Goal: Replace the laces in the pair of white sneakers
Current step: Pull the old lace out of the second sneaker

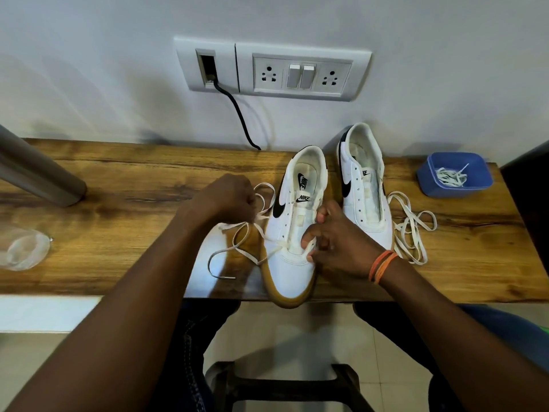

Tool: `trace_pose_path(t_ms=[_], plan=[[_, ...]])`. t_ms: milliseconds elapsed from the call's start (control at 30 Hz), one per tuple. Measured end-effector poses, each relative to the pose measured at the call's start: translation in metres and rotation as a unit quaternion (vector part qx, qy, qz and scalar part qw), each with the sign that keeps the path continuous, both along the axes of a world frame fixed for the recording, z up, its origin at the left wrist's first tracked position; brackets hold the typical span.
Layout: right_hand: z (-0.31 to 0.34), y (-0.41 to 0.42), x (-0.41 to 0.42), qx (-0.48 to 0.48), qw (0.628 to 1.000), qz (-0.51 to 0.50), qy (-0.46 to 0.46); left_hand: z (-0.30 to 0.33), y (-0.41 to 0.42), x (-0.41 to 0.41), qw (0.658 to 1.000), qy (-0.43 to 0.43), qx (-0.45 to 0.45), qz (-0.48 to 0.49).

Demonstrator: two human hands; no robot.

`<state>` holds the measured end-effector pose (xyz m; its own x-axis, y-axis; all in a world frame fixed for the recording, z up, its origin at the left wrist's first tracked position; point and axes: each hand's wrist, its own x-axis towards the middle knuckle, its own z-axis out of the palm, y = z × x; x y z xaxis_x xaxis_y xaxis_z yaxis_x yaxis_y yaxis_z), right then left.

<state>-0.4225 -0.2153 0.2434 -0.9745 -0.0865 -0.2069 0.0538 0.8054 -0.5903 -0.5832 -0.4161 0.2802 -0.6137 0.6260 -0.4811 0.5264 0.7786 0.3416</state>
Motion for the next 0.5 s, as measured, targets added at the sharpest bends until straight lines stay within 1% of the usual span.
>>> trace_pose_path(t_ms=[67,100,167,233,300,400,433,500], plan=[[0.005,-0.003,-0.002,-0.05,0.998,-0.039,0.02,0.007,0.009,0.01,0.998,-0.038,0.043,-0.013],[0.009,-0.007,-0.003,-0.09,0.993,-0.072,0.028,0.01,0.016,0.016,0.996,-0.06,0.066,-0.019],[0.02,-0.013,-0.008,-0.2,0.97,-0.138,0.019,0.013,0.03,0.026,0.988,-0.094,0.12,-0.021],[0.028,-0.016,-0.009,-0.273,0.948,-0.161,0.005,0.013,0.038,0.032,0.978,-0.121,0.169,-0.011],[0.029,-0.016,-0.008,-0.29,0.943,-0.161,0.013,0.01,0.039,0.036,0.972,-0.137,0.19,-0.008],[0.027,-0.01,-0.008,-0.304,0.933,-0.192,0.012,0.01,0.036,0.036,0.959,-0.199,0.201,0.015],[0.028,-0.005,-0.009,-0.293,0.934,-0.202,0.013,0.012,0.033,0.033,0.957,-0.209,0.199,0.023],[0.029,0.013,-0.01,-0.22,0.943,-0.248,0.038,0.014,0.027,0.025,0.963,-0.192,0.19,0.021]])
